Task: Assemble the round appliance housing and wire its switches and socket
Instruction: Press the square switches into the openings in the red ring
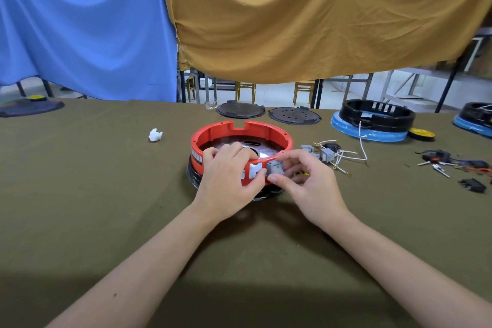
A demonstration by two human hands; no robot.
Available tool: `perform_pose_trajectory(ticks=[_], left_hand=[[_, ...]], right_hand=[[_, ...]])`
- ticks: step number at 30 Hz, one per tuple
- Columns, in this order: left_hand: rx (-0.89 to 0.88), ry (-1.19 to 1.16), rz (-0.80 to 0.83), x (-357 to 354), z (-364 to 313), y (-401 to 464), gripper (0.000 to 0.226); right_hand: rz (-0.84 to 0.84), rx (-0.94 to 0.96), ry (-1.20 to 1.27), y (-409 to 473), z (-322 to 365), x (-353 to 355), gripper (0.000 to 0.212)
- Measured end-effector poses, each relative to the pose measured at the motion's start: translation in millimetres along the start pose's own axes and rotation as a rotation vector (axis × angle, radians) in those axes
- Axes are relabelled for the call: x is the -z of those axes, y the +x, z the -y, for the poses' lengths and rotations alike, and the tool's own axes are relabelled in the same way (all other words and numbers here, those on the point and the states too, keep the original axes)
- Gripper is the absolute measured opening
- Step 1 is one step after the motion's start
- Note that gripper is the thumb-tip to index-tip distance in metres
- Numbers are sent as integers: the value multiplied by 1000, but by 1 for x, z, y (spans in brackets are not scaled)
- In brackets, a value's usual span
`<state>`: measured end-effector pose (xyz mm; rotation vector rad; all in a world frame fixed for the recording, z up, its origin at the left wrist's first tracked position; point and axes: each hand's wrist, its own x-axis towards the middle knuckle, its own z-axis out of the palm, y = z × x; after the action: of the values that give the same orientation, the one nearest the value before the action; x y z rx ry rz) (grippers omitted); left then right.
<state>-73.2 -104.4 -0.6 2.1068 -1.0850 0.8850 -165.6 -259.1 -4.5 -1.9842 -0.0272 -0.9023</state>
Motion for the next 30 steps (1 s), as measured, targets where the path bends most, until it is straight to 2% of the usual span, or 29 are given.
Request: perform_pose_trajectory(ticks=[13,17,19,24,30], left_hand=[[13,-65,2,5,-4,0,28],[38,-95,1,6,-2,1,30],[46,-99,2,7,-1,2,31],[42,-124,33,9,4,2,30],[30,-166,65,11,6,2,27]], right_hand=[[30,-10,-65,4,1,4,34],[52,20,-27,2,3,7,20],[52,39,-28,2,5,8,20],[32,107,-255,4,2,13,25],[150,128,-352,6,0,13,24]])
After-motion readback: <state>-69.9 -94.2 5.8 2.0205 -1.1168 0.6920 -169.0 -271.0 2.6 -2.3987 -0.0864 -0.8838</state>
